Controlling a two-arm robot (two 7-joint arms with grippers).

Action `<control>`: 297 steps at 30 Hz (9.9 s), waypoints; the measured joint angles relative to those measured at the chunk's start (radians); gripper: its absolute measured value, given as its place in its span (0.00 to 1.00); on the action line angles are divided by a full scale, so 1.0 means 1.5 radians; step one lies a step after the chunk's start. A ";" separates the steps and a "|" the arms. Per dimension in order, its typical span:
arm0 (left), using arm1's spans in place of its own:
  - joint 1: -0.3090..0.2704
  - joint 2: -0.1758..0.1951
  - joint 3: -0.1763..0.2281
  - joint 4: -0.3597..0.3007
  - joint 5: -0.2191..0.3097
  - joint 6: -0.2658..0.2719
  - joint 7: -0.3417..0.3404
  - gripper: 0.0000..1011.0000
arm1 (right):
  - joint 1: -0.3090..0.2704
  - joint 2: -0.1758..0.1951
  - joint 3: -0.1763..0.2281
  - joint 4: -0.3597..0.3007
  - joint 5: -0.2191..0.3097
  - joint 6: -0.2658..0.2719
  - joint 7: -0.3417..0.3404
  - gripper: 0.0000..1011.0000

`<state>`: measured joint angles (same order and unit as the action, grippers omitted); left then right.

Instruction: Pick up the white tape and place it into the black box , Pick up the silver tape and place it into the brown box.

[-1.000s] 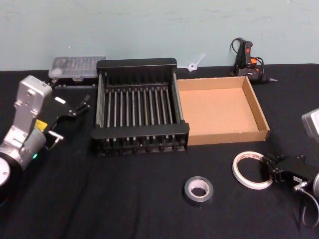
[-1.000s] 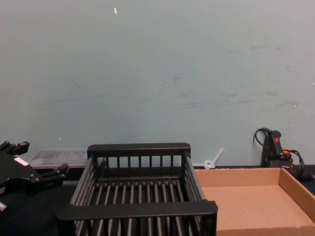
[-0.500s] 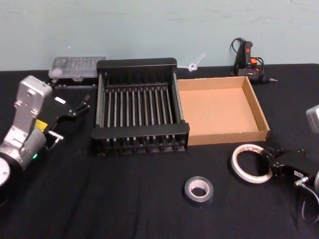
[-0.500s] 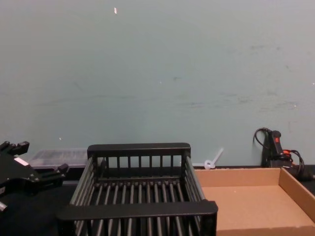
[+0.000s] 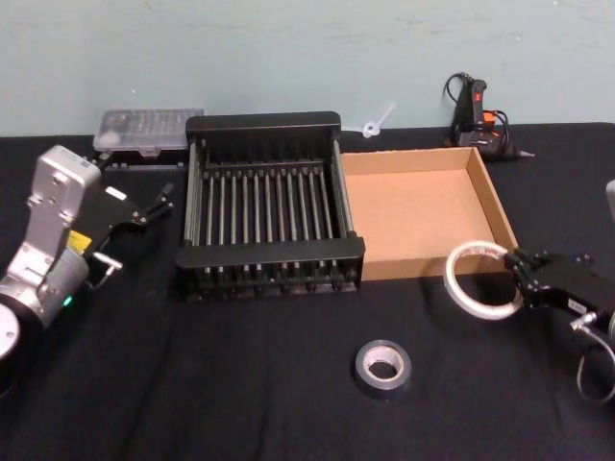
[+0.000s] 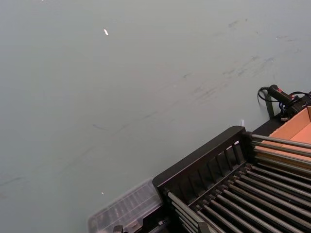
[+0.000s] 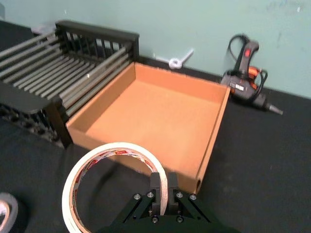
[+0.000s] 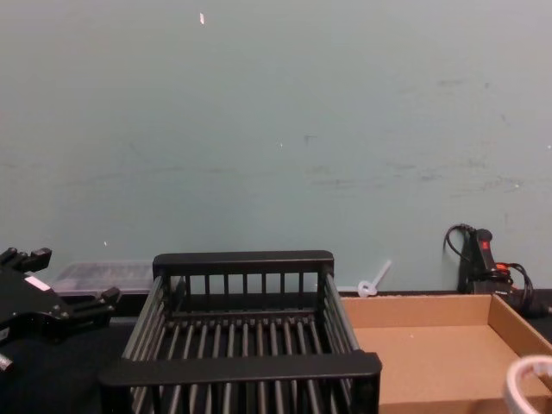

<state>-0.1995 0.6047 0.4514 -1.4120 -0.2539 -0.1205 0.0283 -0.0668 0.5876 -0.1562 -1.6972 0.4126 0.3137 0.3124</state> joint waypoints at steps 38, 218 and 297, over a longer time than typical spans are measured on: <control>0.000 0.000 0.000 0.000 0.000 0.000 0.000 0.99 | 0.236 -0.122 -0.122 0.153 -0.055 -0.072 0.039 0.09; 0.000 0.000 0.000 0.000 0.000 0.000 0.000 0.99 | 0.201 0.079 -0.278 -0.008 0.045 0.220 0.140 0.99; 0.000 0.000 0.000 0.000 0.000 0.000 0.000 0.99 | 0.233 0.070 -0.318 0.024 0.031 0.220 0.138 0.18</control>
<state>-0.1995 0.6047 0.4514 -1.4120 -0.2539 -0.1205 0.0283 0.2829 0.6931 -0.6338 -1.6614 0.4589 0.6440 0.5198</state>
